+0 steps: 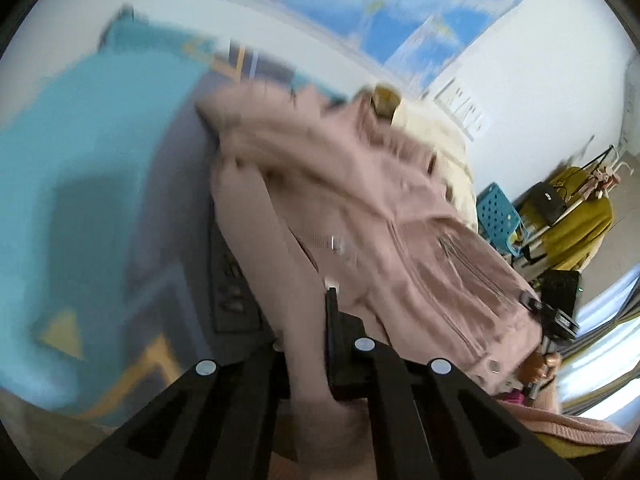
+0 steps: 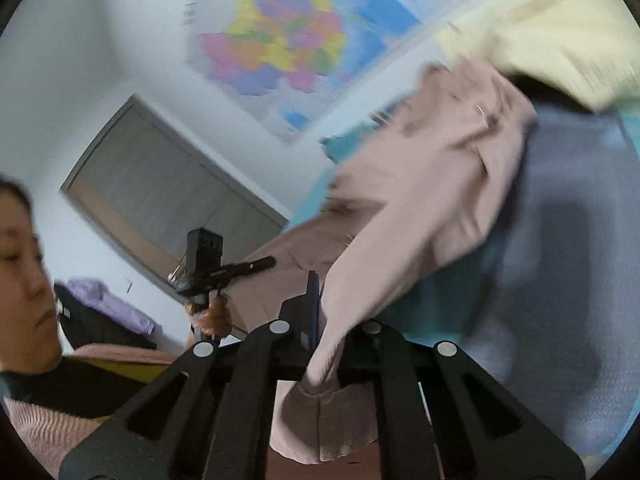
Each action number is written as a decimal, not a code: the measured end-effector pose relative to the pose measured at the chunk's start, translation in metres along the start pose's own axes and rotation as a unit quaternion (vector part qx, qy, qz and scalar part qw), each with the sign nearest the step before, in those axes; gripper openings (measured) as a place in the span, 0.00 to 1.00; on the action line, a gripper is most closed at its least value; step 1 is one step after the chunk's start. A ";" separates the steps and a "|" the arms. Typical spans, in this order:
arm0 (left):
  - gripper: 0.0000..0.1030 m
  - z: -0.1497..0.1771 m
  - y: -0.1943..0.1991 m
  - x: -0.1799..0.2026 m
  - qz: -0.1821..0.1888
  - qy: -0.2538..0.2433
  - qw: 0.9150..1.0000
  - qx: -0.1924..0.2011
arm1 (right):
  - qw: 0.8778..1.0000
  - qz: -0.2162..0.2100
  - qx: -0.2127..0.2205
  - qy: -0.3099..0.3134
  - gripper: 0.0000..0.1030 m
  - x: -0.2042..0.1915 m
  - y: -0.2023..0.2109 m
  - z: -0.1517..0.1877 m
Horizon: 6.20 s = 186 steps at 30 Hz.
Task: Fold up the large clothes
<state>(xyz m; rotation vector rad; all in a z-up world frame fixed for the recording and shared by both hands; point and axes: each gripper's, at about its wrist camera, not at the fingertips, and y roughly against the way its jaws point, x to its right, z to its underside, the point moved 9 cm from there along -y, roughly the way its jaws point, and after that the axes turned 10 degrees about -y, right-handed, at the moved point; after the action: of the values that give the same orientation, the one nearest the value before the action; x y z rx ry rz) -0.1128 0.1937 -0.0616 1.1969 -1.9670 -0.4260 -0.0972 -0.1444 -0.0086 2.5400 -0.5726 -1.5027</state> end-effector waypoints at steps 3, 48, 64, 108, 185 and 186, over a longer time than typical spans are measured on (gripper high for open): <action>0.01 -0.001 0.011 -0.004 -0.010 -0.017 1.000 0.000 | 1.000 0.013 -0.016 0.008 0.06 -0.001 -0.003 0.004; 0.01 -0.082 0.033 -0.019 0.055 0.021 0.995 0.086 | 0.996 -0.021 0.071 -0.045 0.06 -0.015 0.016 -0.082; 0.02 -0.214 -0.090 -0.074 -0.019 0.052 0.998 -0.030 | 0.974 0.026 0.096 -0.206 0.08 0.110 -0.052 -0.235; 0.77 -0.219 -0.151 -0.062 -0.135 -0.155 0.979 -0.014 | 0.931 0.331 -0.026 0.152 0.06 0.107 -0.231 -0.234; 0.02 -0.159 -0.157 -0.042 -0.121 -0.146 0.982 -0.025 | 0.937 0.305 0.051 0.163 0.02 0.056 -0.155 -0.148; 0.02 -0.168 -0.152 -0.045 -0.123 -0.140 0.982 -0.010 | 0.935 0.311 0.046 0.161 0.05 0.060 -0.160 -0.153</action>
<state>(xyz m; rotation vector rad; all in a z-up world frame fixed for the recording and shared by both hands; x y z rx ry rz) 0.1173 0.1739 -0.0688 1.4381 -2.0463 -0.7776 0.1022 -0.0323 -0.0307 2.2603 -1.2579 -0.8357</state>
